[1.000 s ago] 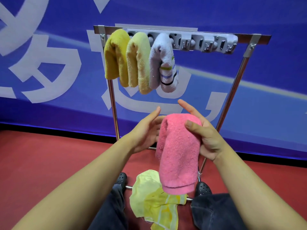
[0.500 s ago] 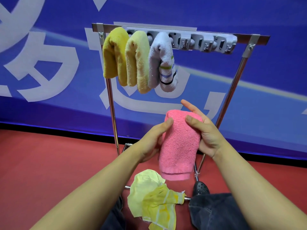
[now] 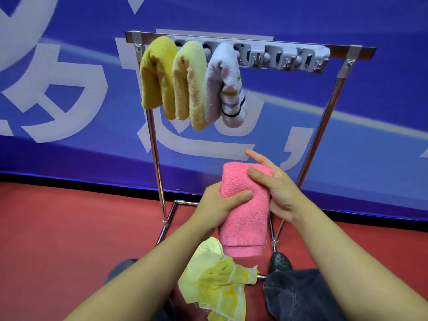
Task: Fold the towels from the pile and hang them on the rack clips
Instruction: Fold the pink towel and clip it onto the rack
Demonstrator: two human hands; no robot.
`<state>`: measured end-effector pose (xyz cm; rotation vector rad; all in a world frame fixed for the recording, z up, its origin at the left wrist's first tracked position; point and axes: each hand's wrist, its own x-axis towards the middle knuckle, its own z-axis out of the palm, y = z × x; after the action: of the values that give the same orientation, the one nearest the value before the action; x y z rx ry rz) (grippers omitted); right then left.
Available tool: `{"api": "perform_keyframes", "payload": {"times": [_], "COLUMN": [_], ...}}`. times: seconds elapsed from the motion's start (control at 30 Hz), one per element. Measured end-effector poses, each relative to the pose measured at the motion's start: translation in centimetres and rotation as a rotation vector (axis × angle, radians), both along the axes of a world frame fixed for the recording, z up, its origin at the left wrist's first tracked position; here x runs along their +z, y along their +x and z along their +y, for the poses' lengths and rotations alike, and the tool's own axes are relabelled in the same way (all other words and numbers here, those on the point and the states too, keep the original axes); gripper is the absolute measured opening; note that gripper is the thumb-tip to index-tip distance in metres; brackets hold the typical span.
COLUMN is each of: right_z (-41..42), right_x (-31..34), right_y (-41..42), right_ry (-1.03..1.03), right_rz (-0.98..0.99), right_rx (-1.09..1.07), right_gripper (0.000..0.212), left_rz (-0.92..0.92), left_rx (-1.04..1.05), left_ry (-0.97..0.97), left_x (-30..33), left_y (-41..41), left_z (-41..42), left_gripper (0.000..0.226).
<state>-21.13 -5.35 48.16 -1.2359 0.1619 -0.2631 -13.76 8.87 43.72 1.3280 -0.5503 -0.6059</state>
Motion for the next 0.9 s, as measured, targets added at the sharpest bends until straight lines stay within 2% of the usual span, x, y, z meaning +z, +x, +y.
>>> {"api": "perform_keyframes", "payload": {"times": [0.2, 0.37, 0.47, 0.53, 0.63, 0.7, 0.77, 0.8, 0.9], "right_z": [-1.0, -1.4, -2.4, -2.8, -2.0, -1.4, -1.0, -1.0, -0.8], "right_x": [-0.7, -1.0, -1.2, -1.0, -0.1, 0.7, 1.0, 1.0, 0.8], "right_y": [-0.7, -0.4, -0.8, -1.0, -0.7, -0.3, 0.0, 0.2, 0.4], "right_ry": [-0.038, -0.198, -0.328, -0.457, -0.607, -0.754, -0.856, -0.871, -0.861], "right_rz": [0.075, 0.193, 0.222, 0.180, 0.151, 0.201, 0.225, 0.217, 0.174], "right_rx": [-0.027, -0.304, -0.453, -0.409, -0.144, 0.000, 0.003, -0.033, -0.173], "right_gripper": [0.050, 0.035, 0.033, 0.036, 0.056, 0.044, 0.024, 0.021, 0.026], "left_rz": [-0.007, -0.042, 0.021, 0.050, 0.009, -0.018, -0.016, -0.003, -0.038], "left_rx": [-0.028, 0.016, 0.091, 0.058, -0.053, -0.131, -0.172, -0.179, -0.165], "left_ry": [0.020, 0.036, -0.018, -0.025, 0.022, 0.047, 0.063, 0.064, 0.090], "left_x": [-0.4, -0.7, -0.5, -0.4, -0.4, -0.4, -0.3, -0.3, -0.4], "left_y": [0.4, 0.1, 0.6, 1.0, 1.0, 0.7, 0.6, 0.6, 0.1], "left_z": [0.3, -0.1, 0.4, 0.9, 1.2, 1.2, 1.3, 1.4, 1.6], "left_gripper": [0.024, 0.022, 0.021, 0.022, 0.024, 0.023, 0.022, 0.024, 0.032]}}
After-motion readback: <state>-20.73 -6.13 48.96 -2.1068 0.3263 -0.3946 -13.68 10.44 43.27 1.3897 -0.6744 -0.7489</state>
